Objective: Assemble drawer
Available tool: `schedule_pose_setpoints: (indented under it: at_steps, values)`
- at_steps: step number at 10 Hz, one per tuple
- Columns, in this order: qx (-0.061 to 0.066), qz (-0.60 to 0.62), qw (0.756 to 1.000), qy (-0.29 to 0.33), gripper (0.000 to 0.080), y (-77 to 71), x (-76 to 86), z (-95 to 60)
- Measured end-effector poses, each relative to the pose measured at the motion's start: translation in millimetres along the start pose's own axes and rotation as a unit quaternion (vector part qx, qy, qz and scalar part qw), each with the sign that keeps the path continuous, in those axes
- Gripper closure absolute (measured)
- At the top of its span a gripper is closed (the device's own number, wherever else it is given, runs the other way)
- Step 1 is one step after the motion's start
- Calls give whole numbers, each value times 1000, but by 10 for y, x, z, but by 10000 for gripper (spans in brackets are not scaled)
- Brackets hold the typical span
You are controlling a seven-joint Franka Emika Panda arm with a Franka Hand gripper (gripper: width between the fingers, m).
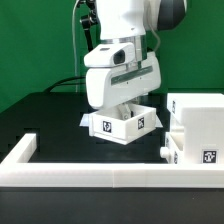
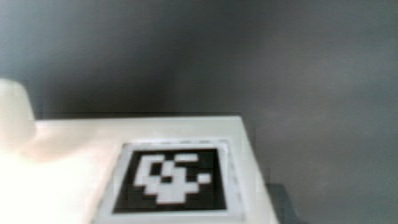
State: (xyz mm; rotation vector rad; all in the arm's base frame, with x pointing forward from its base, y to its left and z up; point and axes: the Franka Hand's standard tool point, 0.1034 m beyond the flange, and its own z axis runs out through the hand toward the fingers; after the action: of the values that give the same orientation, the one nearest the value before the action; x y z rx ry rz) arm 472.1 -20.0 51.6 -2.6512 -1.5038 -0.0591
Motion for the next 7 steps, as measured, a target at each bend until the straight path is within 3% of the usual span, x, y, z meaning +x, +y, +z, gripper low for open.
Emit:
schedule_pose_setpoints:
  at_steps: [2,5,7]
  values:
    - [2,-92,996,-7,756,130,-103,-39]
    - [5,-187,982,-11,756,119,-129,1]
    - [7,-262,965,-13,756,196,-143,13]
